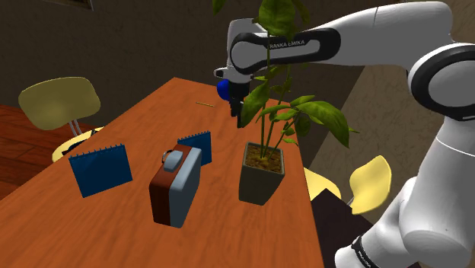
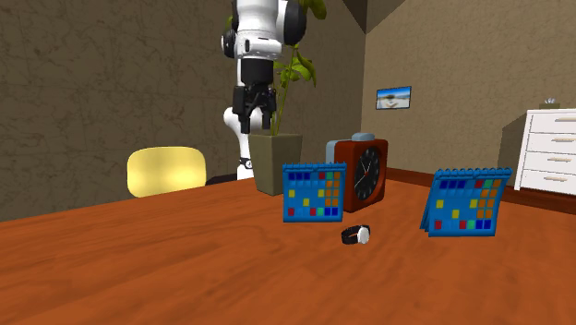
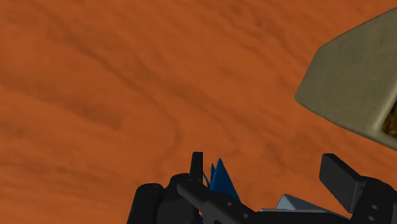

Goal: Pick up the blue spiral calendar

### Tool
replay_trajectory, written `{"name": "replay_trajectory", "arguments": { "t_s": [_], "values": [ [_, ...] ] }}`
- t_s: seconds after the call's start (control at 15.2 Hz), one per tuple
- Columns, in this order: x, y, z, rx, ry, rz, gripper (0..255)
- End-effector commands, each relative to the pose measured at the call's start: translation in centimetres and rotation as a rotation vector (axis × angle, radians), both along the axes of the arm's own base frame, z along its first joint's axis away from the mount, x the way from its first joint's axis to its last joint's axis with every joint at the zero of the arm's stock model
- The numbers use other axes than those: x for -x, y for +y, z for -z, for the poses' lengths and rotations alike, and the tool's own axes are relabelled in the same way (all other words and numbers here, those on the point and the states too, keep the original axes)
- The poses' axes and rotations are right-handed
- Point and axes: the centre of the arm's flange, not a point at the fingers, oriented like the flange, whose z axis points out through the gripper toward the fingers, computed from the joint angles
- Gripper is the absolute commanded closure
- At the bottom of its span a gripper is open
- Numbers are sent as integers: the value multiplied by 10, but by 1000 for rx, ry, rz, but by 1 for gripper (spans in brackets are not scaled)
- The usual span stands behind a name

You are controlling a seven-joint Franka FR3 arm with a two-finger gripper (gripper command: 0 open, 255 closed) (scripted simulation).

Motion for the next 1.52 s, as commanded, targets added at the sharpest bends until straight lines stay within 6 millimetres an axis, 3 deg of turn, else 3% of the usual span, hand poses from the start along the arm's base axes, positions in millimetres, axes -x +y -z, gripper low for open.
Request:
{"name": "replay_trajectory", "arguments": {
  "t_s": [0.0,0.4,0.73,1.32,1.39,1.45],
  "values": [
    [-15,21,9,-12,6,-70,0],
    [-52,85,36,-46,24,-272,0],
    [-71,142,55,-73,37,-433,0],
    [-71,142,95,-73,37,-433,0],
    [-71,142,95,-73,37,-433,255],
    [-71,142,95,-73,37,-433,255]
  ]
}}
